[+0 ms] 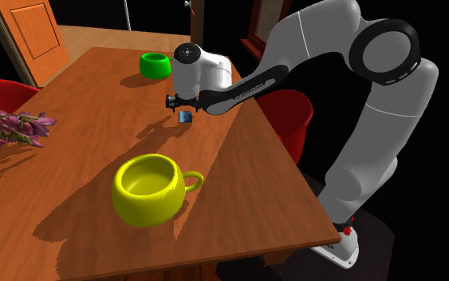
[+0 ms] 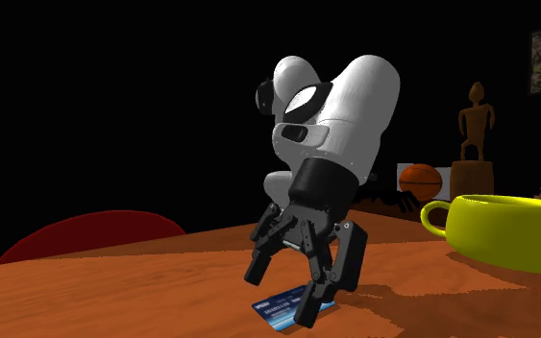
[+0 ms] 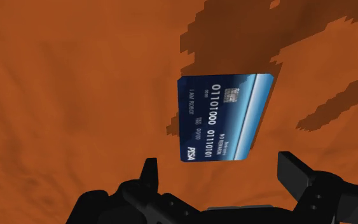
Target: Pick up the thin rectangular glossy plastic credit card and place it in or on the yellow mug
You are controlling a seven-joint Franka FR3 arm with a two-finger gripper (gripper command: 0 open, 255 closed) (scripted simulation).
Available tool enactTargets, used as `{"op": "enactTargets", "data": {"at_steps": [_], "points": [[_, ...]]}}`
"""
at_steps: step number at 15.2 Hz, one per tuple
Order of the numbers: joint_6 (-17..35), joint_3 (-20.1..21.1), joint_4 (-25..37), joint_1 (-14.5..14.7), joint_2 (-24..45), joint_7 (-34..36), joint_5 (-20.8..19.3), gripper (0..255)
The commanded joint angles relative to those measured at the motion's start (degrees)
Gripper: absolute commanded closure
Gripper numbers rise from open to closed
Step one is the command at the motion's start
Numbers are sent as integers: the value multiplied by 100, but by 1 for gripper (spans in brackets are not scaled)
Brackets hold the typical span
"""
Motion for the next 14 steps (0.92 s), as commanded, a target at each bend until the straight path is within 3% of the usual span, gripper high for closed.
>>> {"op": "enactTargets", "data": {"at_steps": [1, 10, 14], "points": [[0, 0, 0, 0, 0, 0, 0, 255], [0, 0, 0, 0, 1, 0, -1, 255], [-148, 53, 103, -39, -164, -265, 267, 255]]}}
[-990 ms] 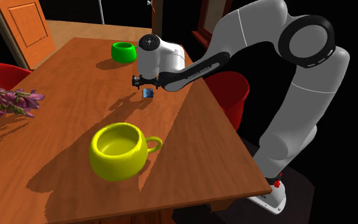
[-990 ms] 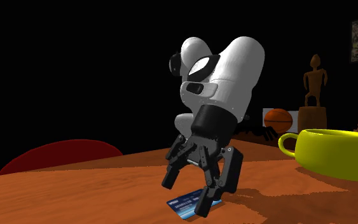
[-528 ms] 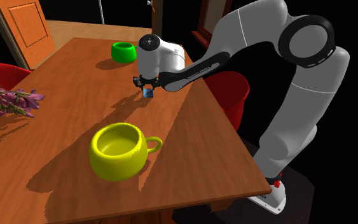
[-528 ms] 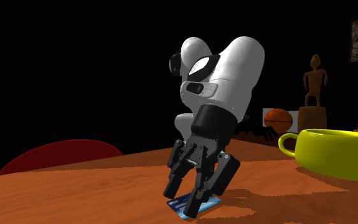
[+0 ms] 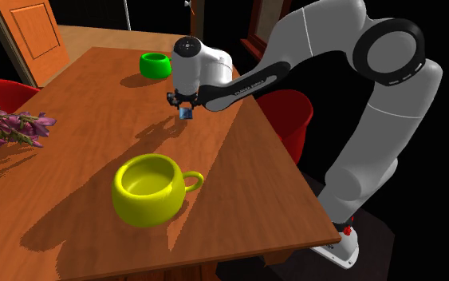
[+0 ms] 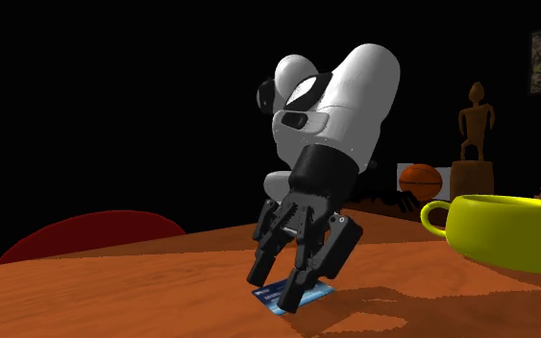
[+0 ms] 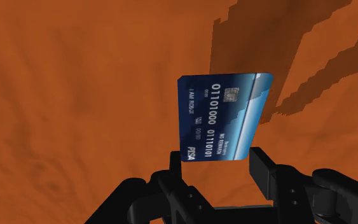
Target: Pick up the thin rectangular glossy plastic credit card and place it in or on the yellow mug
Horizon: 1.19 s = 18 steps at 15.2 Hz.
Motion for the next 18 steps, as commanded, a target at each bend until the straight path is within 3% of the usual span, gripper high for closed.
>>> {"op": "enactTargets", "data": {"at_steps": [1, 18], "points": [[-78, 23, 60, -16, -73, -129, 127, 255], [-892, 133, 773, -77, -550, -1087, 994, 255]]}}
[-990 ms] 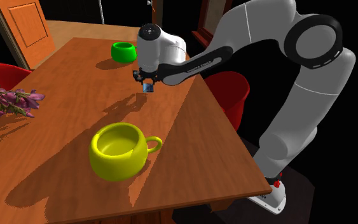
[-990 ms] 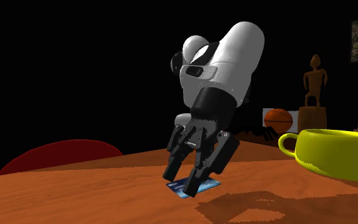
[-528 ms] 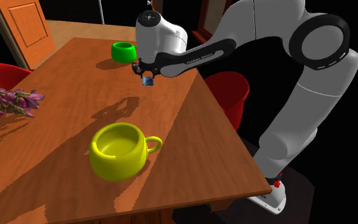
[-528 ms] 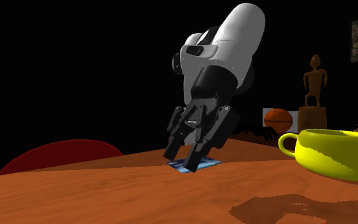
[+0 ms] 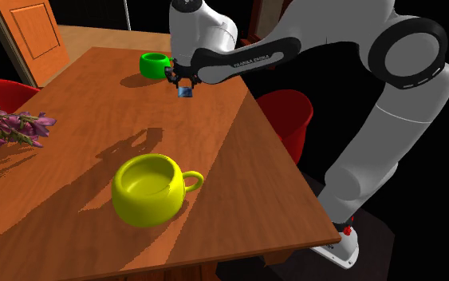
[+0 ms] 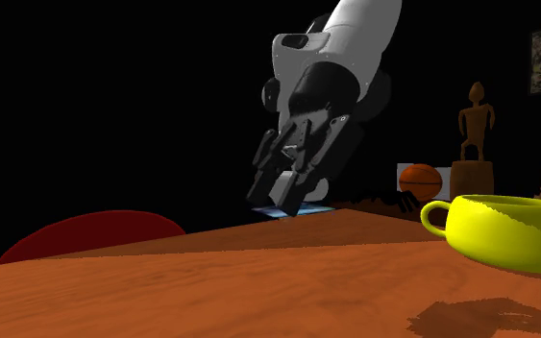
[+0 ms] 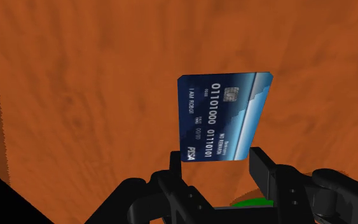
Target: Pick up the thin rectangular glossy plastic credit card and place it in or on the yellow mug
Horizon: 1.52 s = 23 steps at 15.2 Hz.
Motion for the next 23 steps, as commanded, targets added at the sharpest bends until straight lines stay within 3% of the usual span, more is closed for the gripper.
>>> {"op": "enactTargets", "data": {"at_steps": [1, 11, 23], "points": [[-97, 5, 77, -7, -61, -103, 91, 255], [-661, 36, 670, 8, -145, -505, 356, 255], [-1376, 725, 84, 637, -1071, 493, 806, 255]]}}
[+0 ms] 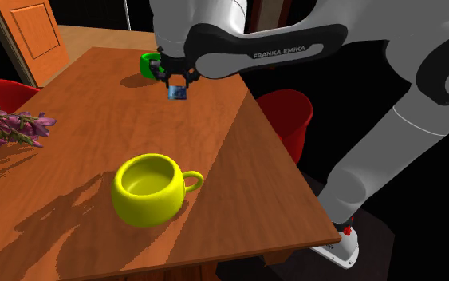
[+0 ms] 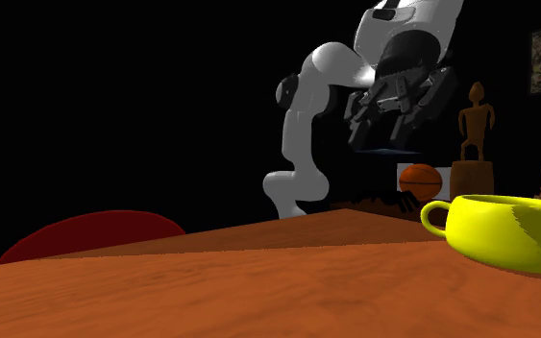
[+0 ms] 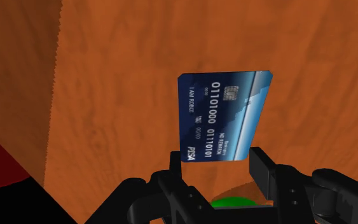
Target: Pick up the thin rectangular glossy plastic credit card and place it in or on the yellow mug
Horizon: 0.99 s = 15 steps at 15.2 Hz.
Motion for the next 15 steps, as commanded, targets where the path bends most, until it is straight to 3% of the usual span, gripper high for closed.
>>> {"op": "enactTargets", "data": {"at_steps": [1, 9, 15], "points": [[-135, 123, -42, 104, -95, 181, 57, 255], [-933, 847, 229, 534, -82, 1062, 67, 255], [-1744, 1581, 772, 895, 428, 1938, -273, 255]]}}
